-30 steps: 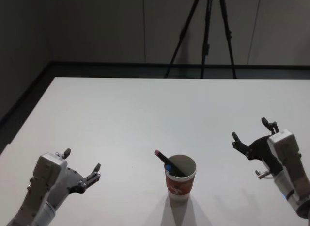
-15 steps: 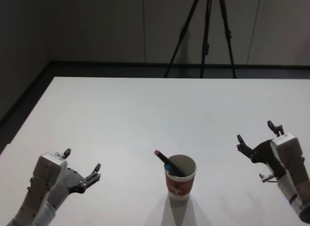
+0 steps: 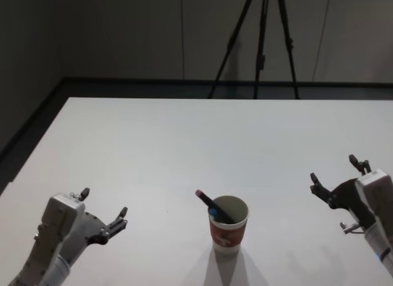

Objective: Place the pen into the pen holder.

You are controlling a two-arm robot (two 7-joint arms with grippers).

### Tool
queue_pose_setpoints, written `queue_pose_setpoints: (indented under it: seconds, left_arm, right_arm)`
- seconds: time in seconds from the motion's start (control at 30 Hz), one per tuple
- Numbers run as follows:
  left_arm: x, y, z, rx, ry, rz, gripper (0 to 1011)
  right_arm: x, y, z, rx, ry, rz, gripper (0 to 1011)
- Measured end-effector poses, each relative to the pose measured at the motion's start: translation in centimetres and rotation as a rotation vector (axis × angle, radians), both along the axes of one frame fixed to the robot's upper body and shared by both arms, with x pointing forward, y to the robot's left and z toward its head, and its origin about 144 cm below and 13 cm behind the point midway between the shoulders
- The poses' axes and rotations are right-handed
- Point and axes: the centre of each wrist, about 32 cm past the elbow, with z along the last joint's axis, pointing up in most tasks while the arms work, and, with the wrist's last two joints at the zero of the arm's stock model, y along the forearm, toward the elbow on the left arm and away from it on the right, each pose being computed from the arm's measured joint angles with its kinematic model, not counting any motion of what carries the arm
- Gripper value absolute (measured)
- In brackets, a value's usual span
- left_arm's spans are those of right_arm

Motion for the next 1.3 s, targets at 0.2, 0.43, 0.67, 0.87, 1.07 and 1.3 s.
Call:
queue_pose_setpoints:
  seconds: [0.2, 0.43, 0.67, 0.87, 1.07, 1.3]
  left_arm:
    - [0.0, 0.0, 0.0, 0.000, 0.000, 0.000, 1002]
    - [0.0, 0.0, 0.0, 0.000, 0.000, 0.000, 1002]
    - [0.0, 0.0, 0.0, 0.000, 0.000, 0.000, 1002]
    - [0.0, 0.0, 0.0, 0.000, 0.000, 0.000, 1001]
    - [0.0, 0.0, 0.0, 0.000, 0.000, 0.000, 1001]
    - [0.0, 0.0, 0.0, 0.000, 0.000, 0.000, 1001]
  right_arm:
    - [-0.8, -0.9, 0.4, -0.008, 0.014, 0.000, 1001]
    - [-1.7, -1.7, 0.7, -0.014, 0.038, 0.003, 1001]
    - [-2.9, -2.5, 1.1, -0.022, 0.070, 0.012, 1001]
    - [-3.7, -2.9, 1.2, -0.027, 0.096, 0.019, 1001]
    - [-4.7, -3.2, 1.4, -0.030, 0.131, 0.030, 1001]
    - [-5.4, -3.4, 1.5, -0.034, 0.155, 0.036, 1001]
